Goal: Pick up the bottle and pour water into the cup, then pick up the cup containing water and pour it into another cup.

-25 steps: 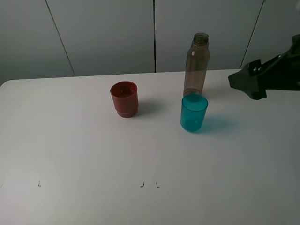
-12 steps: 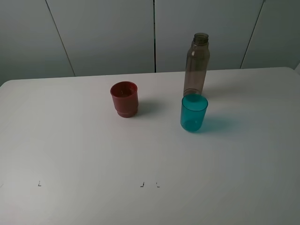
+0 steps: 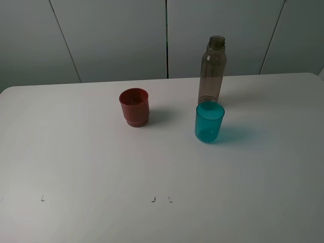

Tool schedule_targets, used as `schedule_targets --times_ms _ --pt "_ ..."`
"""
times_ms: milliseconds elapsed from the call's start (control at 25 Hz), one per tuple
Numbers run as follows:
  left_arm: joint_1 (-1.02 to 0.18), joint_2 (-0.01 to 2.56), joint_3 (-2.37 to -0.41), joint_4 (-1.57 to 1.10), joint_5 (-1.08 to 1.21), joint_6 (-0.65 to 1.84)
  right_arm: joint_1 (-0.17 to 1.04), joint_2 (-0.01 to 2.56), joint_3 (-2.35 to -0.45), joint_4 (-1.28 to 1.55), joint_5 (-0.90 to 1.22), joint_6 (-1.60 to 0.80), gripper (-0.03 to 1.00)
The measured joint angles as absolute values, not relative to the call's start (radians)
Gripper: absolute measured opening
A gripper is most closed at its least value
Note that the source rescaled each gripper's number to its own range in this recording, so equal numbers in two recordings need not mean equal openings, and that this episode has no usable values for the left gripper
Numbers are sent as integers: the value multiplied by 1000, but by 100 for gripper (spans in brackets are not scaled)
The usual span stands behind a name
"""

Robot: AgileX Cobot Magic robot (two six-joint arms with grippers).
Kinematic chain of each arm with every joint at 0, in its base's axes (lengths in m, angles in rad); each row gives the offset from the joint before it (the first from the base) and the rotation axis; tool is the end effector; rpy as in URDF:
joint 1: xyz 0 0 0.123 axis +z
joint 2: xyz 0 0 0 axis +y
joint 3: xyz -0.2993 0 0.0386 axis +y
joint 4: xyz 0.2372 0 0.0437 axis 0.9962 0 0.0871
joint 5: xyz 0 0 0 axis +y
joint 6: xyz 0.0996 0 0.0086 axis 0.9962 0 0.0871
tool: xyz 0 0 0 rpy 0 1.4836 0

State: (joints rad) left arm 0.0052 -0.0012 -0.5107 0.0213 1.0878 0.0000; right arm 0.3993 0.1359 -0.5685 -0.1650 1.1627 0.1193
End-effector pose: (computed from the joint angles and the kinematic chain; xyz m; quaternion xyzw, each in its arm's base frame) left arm -0.0258 0.0018 0.2685 -0.0028 0.8571 0.0120 0.5150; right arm -0.0079 -0.0197 0.2820 -0.1198 0.8832 0.0348 0.4521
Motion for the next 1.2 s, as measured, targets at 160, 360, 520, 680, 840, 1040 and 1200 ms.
schedule_targets --times_ms 160,360,520,680,840,1040,1200 --pt "5 -1 -511 21 1088 0 399 61 -533 -147 1144 119 100" --pt "5 -1 -511 21 1088 7 399 3 -513 -144 1107 119 100" --pt "5 -1 -511 21 1088 0 399 0 -513 -143 1102 119 100" --pt "5 -1 -511 21 1088 7 385 1 -513 -143 1101 119 100" --pt "5 -1 -511 21 1088 7 289 1 -513 -140 1100 119 100" --pt "5 -1 -511 21 1088 7 127 1 -513 -138 1098 111 100" --pt "5 -1 -511 21 1088 7 36 1 -513 -79 1096 31 100"
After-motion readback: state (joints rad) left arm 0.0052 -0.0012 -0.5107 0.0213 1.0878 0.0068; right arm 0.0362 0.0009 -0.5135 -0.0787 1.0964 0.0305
